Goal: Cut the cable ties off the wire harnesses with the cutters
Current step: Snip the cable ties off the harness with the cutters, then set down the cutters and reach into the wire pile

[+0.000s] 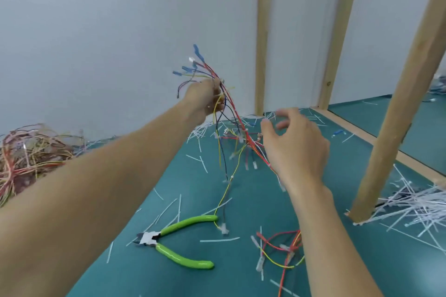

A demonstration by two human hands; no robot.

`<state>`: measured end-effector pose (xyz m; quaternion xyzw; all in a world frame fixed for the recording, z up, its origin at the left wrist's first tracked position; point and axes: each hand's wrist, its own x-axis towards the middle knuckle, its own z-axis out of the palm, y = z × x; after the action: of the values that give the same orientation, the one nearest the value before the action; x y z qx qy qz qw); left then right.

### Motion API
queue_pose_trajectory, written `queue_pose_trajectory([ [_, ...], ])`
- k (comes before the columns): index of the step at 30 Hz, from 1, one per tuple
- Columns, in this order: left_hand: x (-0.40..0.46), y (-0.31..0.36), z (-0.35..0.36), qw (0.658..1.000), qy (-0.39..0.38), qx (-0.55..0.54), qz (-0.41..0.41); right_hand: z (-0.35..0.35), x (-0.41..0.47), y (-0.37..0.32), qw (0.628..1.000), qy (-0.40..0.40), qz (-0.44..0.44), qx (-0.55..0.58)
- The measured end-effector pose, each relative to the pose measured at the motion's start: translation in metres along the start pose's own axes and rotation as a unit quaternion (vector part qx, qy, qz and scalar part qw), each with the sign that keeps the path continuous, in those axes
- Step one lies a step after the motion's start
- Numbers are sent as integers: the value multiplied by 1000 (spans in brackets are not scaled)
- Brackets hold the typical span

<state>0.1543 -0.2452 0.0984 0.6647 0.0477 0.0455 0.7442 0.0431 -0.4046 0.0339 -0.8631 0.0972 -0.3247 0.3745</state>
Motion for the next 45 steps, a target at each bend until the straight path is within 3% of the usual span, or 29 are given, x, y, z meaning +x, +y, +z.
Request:
queue_pose_trajectory([
  [3,6,-50,18,995,-48,-40,-83,4,-6,-10,992,93,-43,72],
  [7,17,-94,38,978,-83,-100,-160,32,-22,-10,998,-27,-51,3],
  [10,24,-115,42,968,-113,-28,-222,43,-24,0,993,-109,-30,-38],
  [13,23,-117,37,937,-198,-22,-286,50,-26,4,986,-155,-32,-53],
  [17,15,-91,15,925,-278,-27,-257,53,-32,0,984,-164,-57,-44],
  [22,-21,-59,-53,972,-196,93,-93,63,-58,-13,937,-286,-192,-62],
  [27,-76,-68,-142,958,-62,280,-13,78,-102,-27,859,-410,-285,-109],
  [35,-173,-104,-247,872,-4,486,57,77,-116,-33,827,-456,-307,-122],
  [40,-205,-101,-273,851,22,520,74,82,-122,-32,842,-432,-304,-107],
  [45,-203,-70,-316,707,135,685,114,90,-124,-29,878,-388,-269,-80],
])
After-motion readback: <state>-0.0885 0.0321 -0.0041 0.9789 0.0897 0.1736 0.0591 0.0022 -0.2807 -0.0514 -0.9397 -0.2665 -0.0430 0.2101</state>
